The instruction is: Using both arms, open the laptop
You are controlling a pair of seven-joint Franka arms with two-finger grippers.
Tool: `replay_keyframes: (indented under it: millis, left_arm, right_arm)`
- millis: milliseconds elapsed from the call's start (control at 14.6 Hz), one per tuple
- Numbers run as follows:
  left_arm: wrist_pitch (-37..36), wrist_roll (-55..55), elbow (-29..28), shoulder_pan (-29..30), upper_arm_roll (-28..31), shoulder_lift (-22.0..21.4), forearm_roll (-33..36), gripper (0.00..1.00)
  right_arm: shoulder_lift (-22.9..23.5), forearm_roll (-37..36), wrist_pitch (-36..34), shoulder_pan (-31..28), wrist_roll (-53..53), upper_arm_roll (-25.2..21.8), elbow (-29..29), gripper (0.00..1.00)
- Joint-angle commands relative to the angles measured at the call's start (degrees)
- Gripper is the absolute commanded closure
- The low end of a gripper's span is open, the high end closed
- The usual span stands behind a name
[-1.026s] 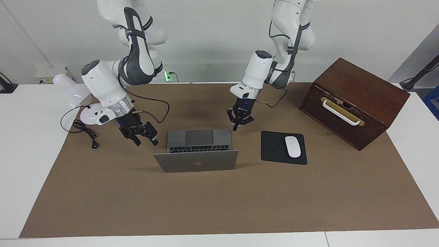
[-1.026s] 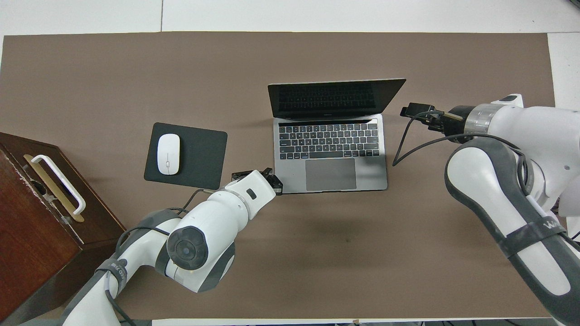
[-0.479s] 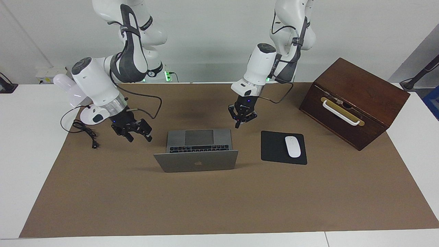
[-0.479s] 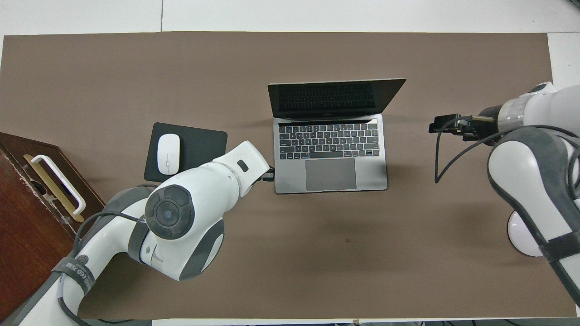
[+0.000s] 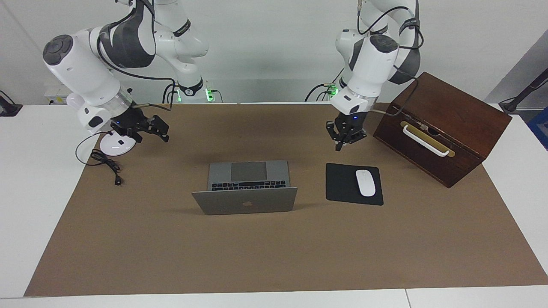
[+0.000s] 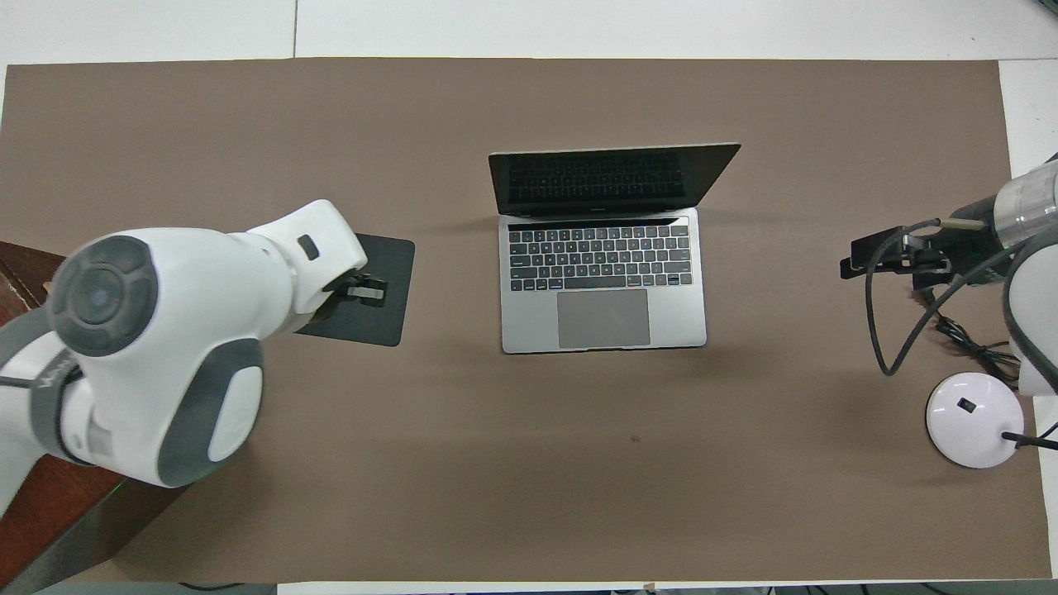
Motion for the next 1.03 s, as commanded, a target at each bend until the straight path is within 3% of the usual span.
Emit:
replay_keyframes:
  millis: [0,68,137,205,274,684,958]
  left_arm:
    - [-5.2,3.5,-0.7,5.4,-0.6,-4.3,0.0,1.0]
    - [-6.5,4.5,-0.7,7.3,-0.6,-5.0,0.2,0.69]
    - [-7.6,5.4,-0.7,8.8,-0.6,-5.8,1.2,0.48]
    - [-8.3,5.8,-0.7,10.2,-0.6,-6.5,1.8,0.05]
    - [-9.2,5.8,-0.6,11.2,-0.6,-7.0,2.1,0.0]
    - [-11.8,9.4,0.3,17.1,-0.5,-8.7,4.3,0.0]
    - [-17.5,9.4,5.5,20.4,-0.6,-8.7,4.3,0.0]
  right_arm:
    - [-2.2,-2.1,-4.4,-0.6,-1.0,0.3,0.4,0.0]
    - [-3.1,-3.2,-6.0,-0.6,-0.9,0.4,0.4,0.0]
    - [-4.3,-3.4,-7.3,-0.6,-0.6,0.4,0.4,0.0]
    - [-5.1,-3.5,-8.5,-0.5,0.7,0.6,0.3,0.0]
    - [-6.1,-3.5,-9.3,0.0,2.4,0.9,0.2,0.0]
    - [-11.0,-4.6,-10.2,2.8,5.3,1.4,-0.1,0.0]
    - [-10.9,-7.7,-1.7,5.9,5.0,1.5,-0.4,0.0]
